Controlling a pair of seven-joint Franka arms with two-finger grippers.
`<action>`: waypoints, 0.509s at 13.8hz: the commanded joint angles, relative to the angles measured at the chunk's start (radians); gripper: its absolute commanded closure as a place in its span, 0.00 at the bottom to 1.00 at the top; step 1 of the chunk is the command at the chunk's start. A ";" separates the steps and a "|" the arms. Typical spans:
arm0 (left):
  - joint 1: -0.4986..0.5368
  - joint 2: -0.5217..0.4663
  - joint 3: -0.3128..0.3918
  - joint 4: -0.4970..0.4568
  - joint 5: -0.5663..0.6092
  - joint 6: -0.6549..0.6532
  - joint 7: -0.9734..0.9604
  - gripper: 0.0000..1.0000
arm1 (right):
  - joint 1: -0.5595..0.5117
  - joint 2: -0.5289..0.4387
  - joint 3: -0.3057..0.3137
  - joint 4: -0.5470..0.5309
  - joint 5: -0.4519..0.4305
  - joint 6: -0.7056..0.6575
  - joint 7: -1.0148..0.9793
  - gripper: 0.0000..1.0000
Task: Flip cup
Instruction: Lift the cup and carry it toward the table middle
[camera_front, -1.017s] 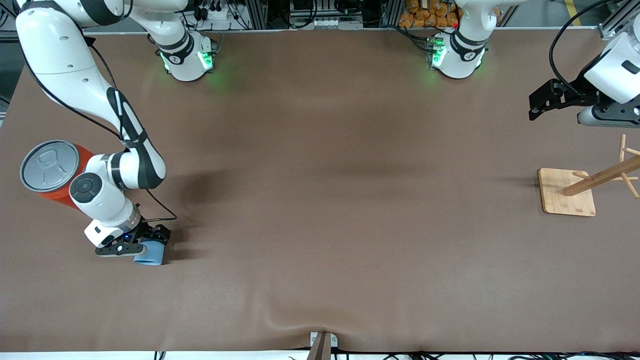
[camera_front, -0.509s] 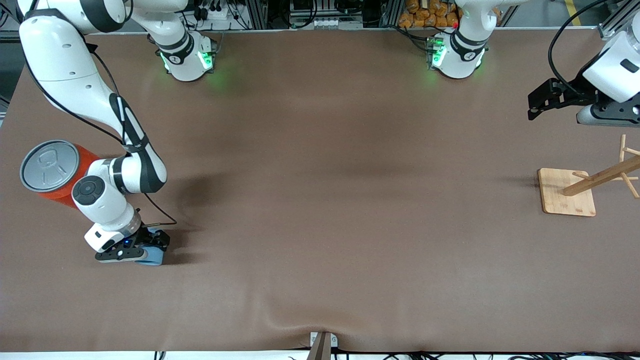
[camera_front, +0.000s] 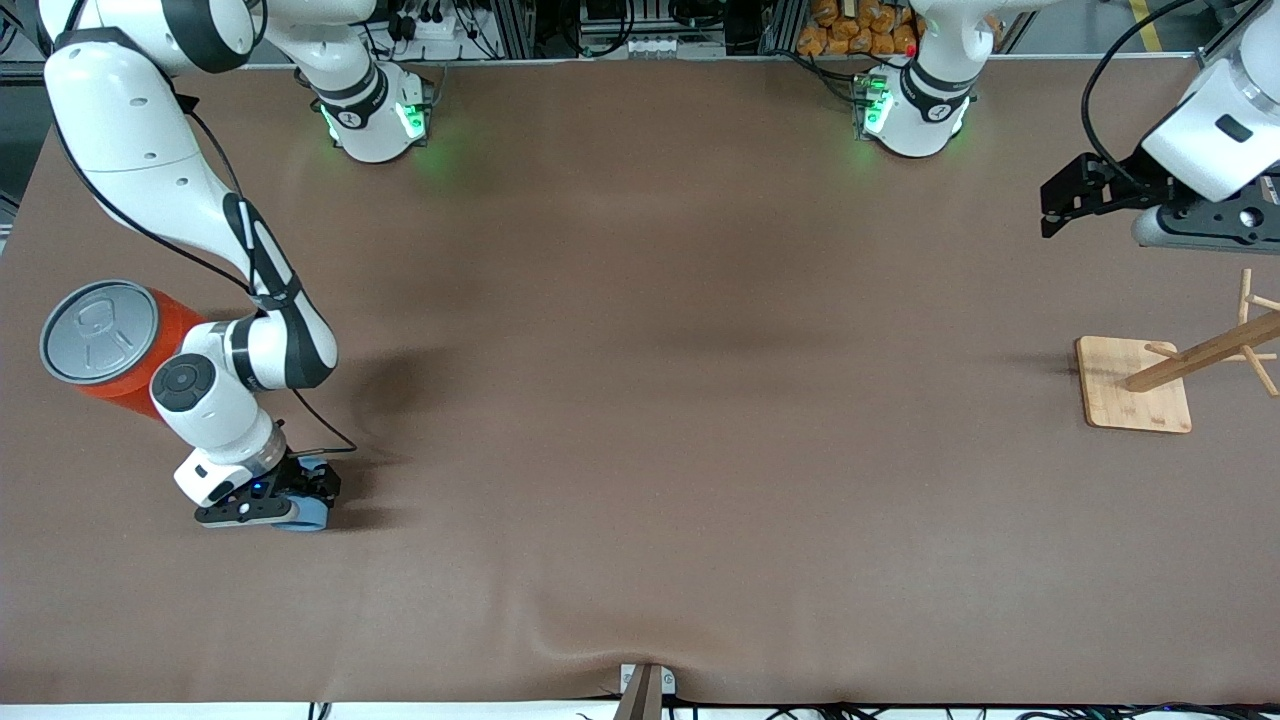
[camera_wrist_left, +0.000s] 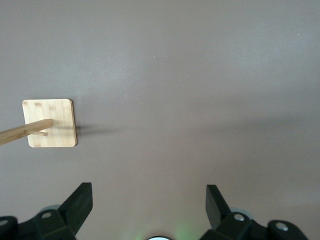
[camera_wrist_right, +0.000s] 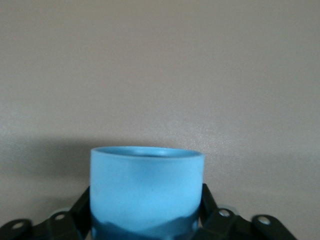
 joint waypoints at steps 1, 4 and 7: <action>0.004 -0.005 -0.021 0.011 0.003 -0.003 -0.001 0.00 | -0.017 -0.001 0.015 0.015 -0.026 -0.006 0.005 0.44; 0.007 -0.012 -0.031 0.016 0.005 -0.003 -0.003 0.00 | -0.011 -0.053 0.021 0.013 -0.026 -0.068 -0.040 0.44; 0.006 -0.012 -0.045 0.021 0.005 -0.003 -0.008 0.00 | -0.004 -0.131 0.039 0.016 -0.025 -0.217 -0.139 0.44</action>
